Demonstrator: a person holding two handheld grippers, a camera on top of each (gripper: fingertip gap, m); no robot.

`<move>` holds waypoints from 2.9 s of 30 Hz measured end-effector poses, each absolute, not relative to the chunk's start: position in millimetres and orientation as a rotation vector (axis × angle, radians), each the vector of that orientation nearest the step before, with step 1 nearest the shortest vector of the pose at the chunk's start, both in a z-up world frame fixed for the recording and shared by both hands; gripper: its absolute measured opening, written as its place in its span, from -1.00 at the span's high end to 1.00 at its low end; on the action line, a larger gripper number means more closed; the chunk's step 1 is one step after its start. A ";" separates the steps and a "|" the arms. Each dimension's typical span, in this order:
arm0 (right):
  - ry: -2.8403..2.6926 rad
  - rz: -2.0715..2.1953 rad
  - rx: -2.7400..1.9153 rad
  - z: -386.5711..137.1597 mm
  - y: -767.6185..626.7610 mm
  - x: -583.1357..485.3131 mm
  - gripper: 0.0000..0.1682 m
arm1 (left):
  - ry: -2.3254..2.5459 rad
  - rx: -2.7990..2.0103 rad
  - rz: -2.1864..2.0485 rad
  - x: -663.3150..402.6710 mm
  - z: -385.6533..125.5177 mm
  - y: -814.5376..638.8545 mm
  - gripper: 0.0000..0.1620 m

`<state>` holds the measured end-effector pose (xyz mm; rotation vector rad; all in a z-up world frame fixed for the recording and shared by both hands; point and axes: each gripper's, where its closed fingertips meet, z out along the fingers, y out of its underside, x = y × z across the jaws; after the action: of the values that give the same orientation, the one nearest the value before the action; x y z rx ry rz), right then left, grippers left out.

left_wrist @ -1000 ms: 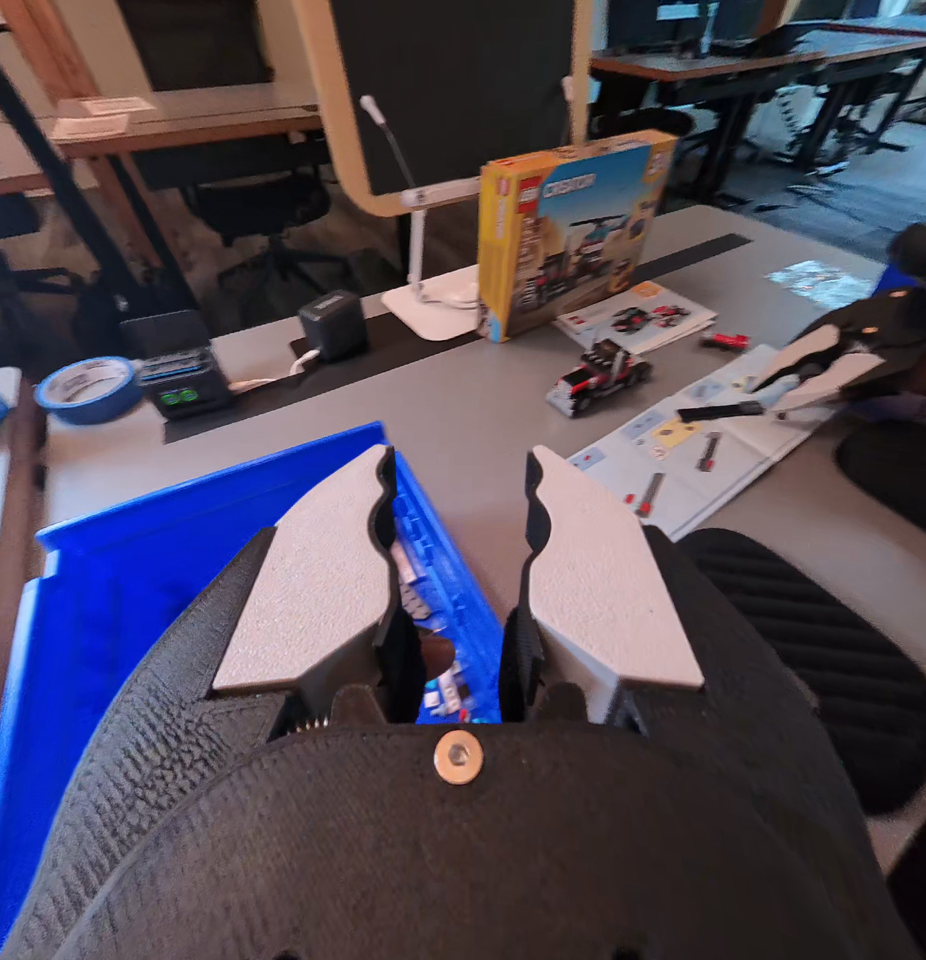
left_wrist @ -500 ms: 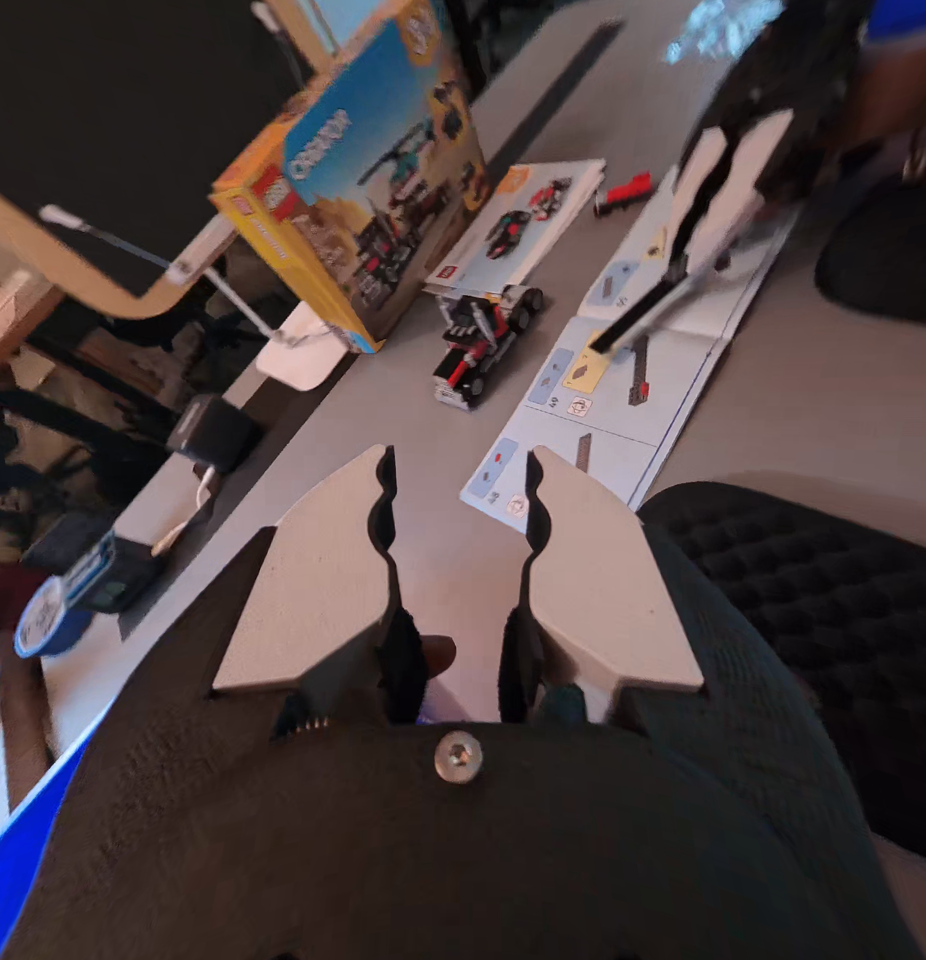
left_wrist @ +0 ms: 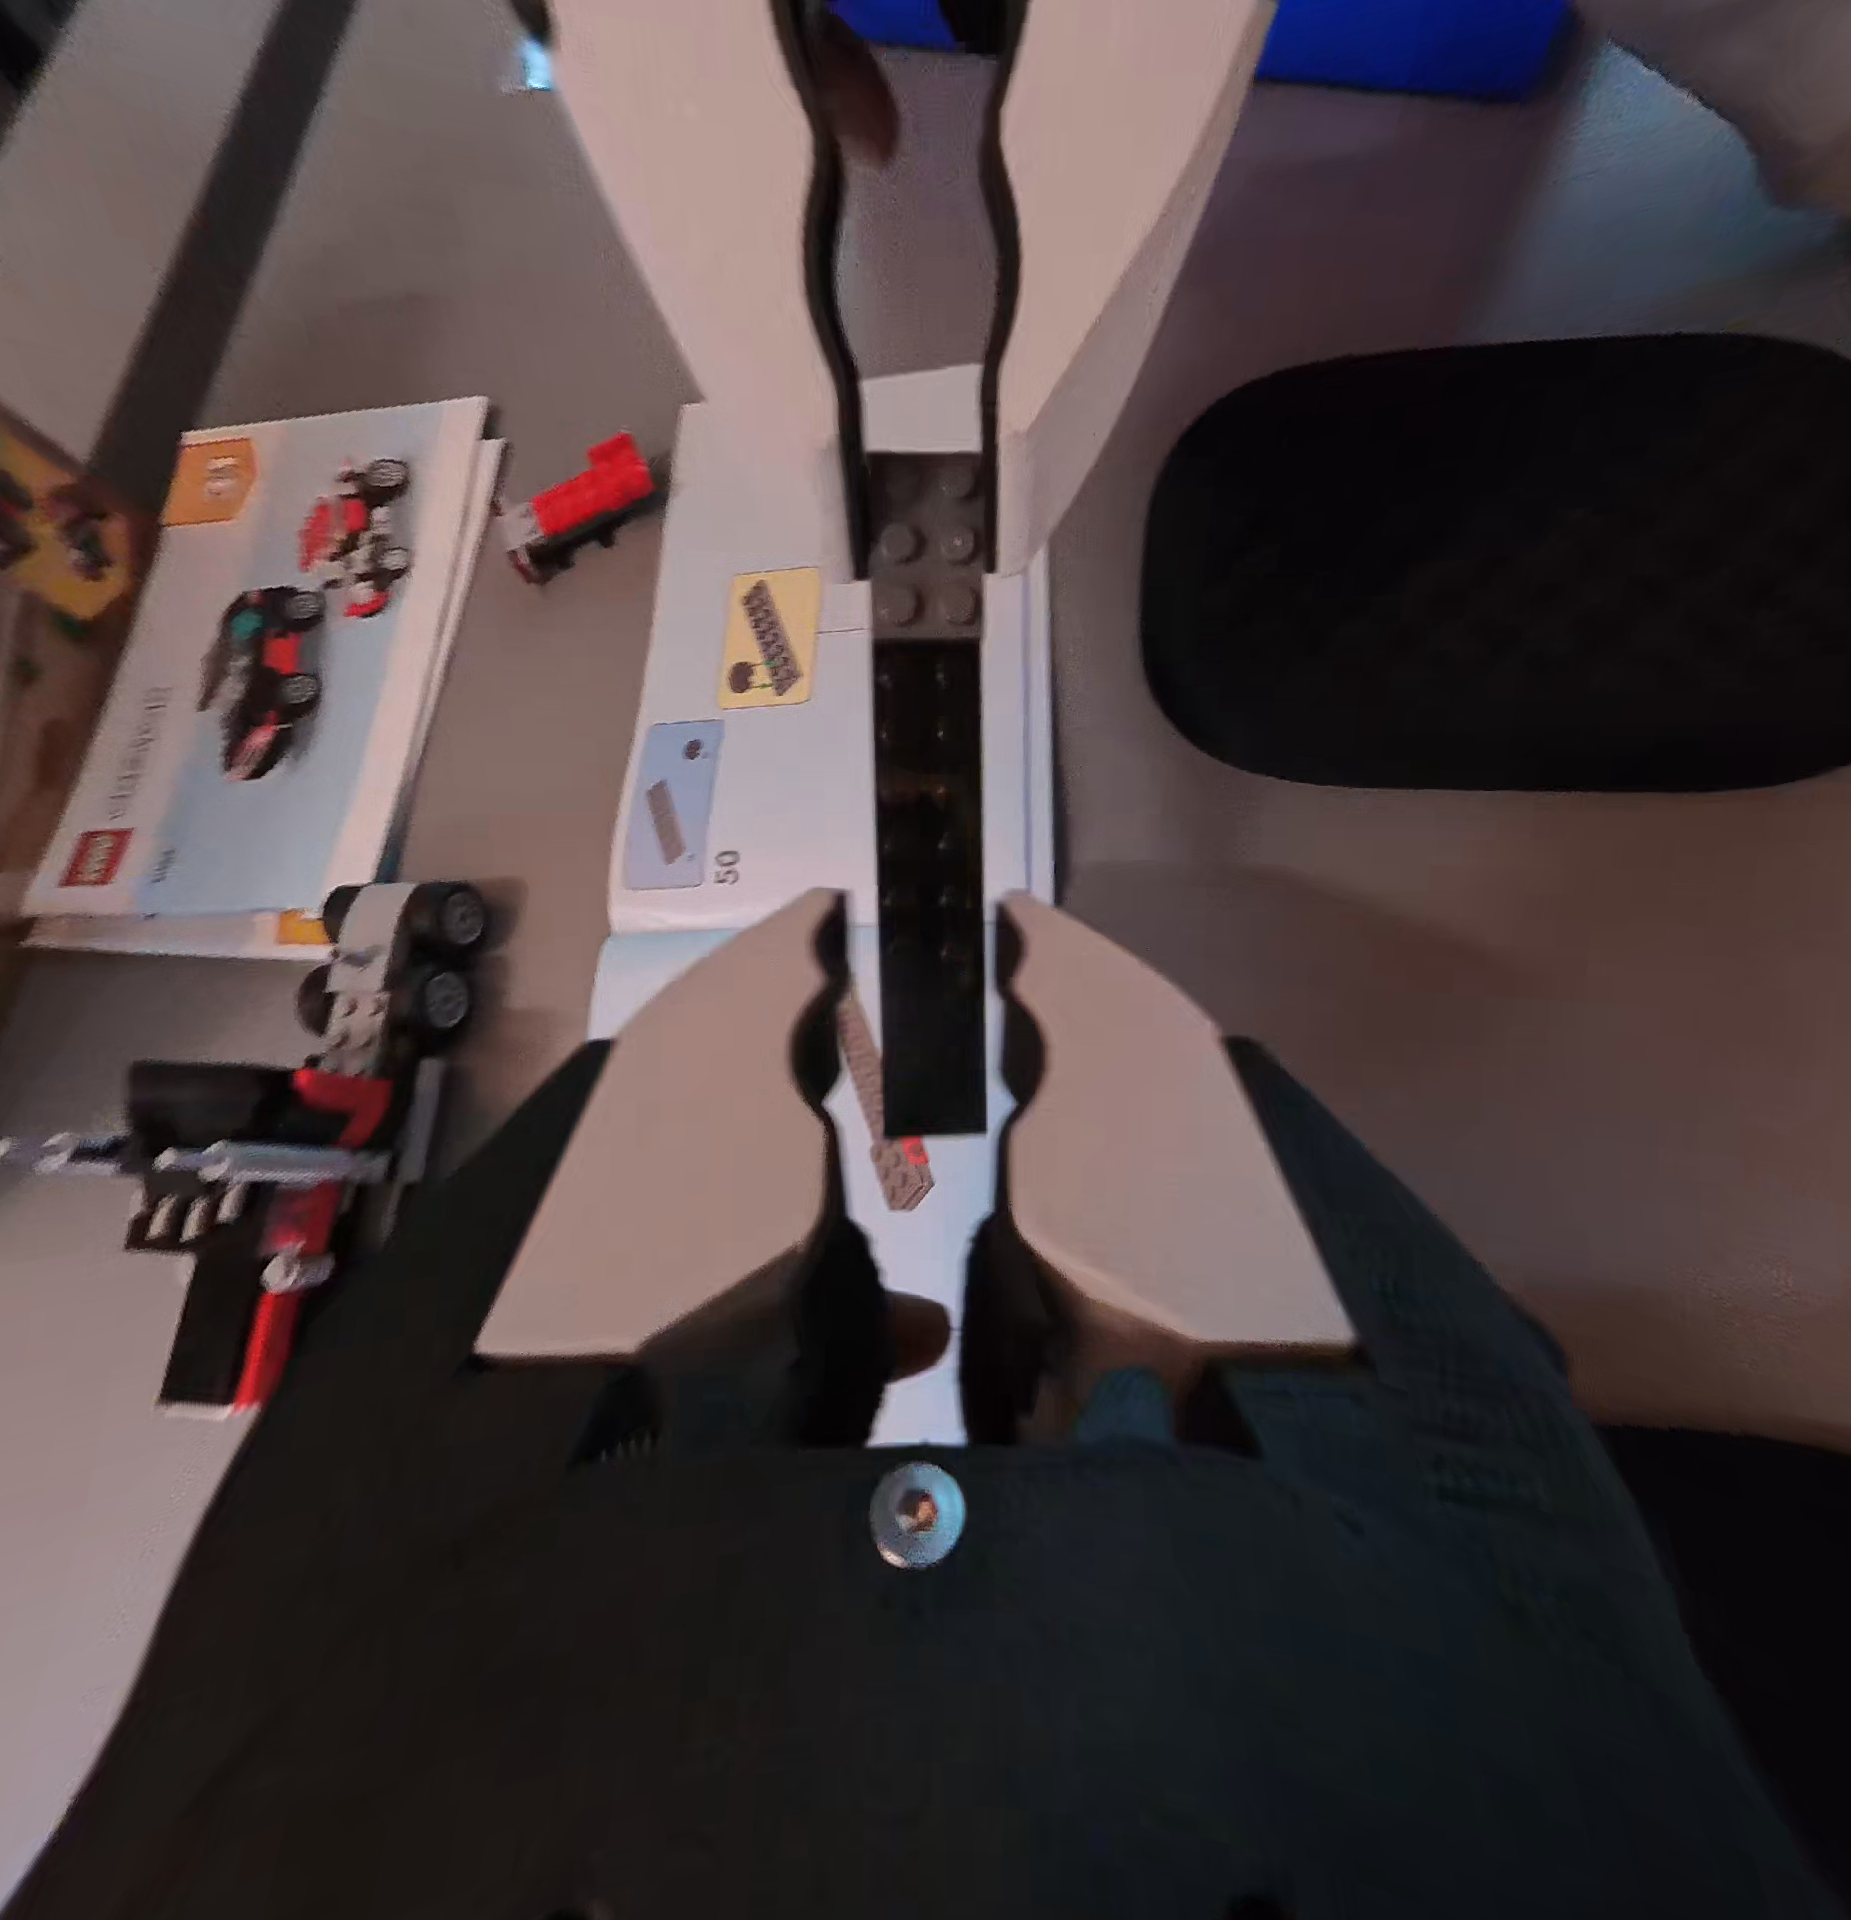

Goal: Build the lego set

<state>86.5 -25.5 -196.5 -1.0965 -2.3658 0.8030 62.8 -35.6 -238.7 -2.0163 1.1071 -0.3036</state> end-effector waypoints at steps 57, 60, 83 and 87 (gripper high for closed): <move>-2.708 0.632 -0.972 -293.8 -60.2 -0.1 0.57 | -0.099 -2.169 0.043 -285.8 -169.4 -247.8 0.39; -2.567 0.776 -1.059 -279.5 -53.7 1.9 0.54 | -0.112 -2.225 0.044 -292.6 -183.4 -254.3 0.39; -2.057 0.973 -1.553 -292.2 6.7 55.5 0.50 | -0.054 -2.402 -0.097 -270.0 -239.6 -253.1 0.40; -2.053 0.983 -1.551 -292.2 6.2 55.0 0.50 | -0.038 -2.410 -0.098 -260.7 -243.6 -249.6 0.41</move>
<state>55.0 6.2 -292.2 -1.5513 -2.0534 0.9834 -260.7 -249.6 -243.6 -2.4103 -0.0376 -0.0976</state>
